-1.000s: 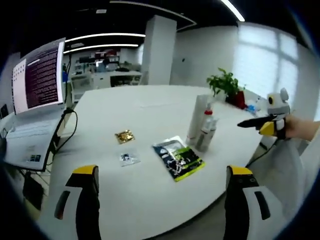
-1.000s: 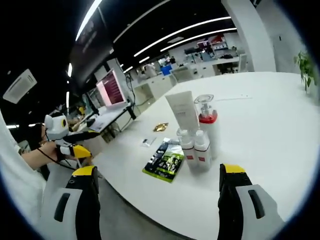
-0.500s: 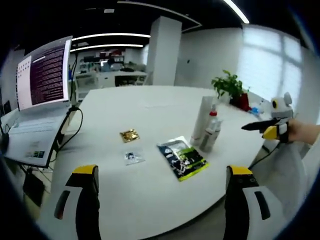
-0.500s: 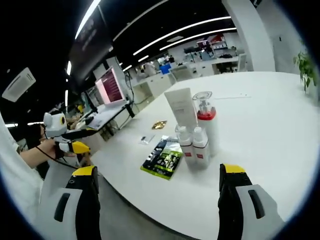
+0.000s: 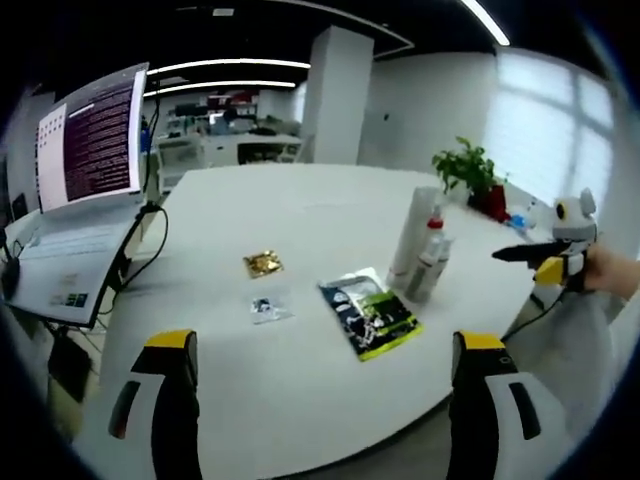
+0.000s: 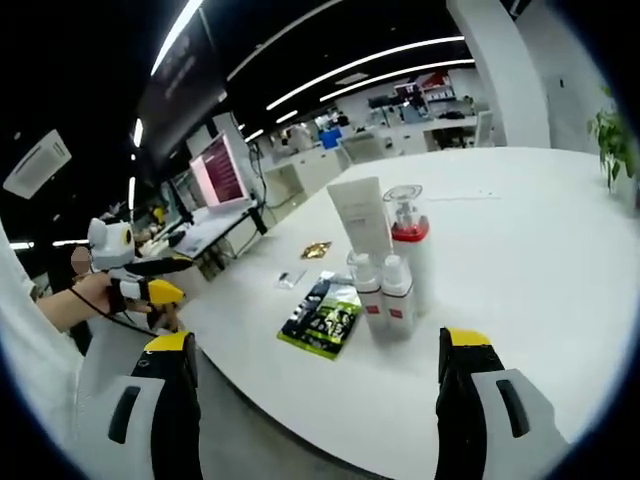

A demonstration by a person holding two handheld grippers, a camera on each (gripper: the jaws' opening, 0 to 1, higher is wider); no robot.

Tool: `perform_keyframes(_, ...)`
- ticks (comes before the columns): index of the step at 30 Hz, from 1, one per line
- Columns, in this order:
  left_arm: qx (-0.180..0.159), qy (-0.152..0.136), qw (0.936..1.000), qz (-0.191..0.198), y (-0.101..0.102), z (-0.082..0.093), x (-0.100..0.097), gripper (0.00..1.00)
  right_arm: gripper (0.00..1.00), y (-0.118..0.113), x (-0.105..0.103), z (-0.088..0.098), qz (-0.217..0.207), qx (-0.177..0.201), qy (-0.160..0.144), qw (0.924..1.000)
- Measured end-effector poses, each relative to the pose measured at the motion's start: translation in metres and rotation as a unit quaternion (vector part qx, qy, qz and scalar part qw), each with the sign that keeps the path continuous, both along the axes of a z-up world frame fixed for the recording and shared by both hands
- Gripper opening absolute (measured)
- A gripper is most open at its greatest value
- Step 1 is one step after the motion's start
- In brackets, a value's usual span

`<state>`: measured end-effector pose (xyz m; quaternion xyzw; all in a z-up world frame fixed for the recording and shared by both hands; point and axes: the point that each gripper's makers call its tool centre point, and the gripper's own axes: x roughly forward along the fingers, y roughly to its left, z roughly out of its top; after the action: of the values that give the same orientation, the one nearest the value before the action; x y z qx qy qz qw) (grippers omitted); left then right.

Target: Arrange the skincare products in the storage area until every visible bottle or jar stands upright without overlapping.

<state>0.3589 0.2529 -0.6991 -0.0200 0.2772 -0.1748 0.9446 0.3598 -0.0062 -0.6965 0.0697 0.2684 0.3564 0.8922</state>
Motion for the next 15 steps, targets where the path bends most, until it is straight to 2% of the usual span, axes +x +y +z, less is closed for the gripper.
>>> perform_keyframes(8, 0.006, 0.016, 0.9998, 0.005, 0.000, -0.005, 0.009, 0.99, 0.99, 0.002, -0.002, -0.004, 0.007, -0.007, 0.006, 0.9999)
perform_keyframes(15, 0.009, 0.034, 0.9992, 0.021, 0.002, -0.019, 0.023, 0.98, 0.99, 0.003, -0.004, -0.006, 0.013, -0.012, 0.010, 0.9998)
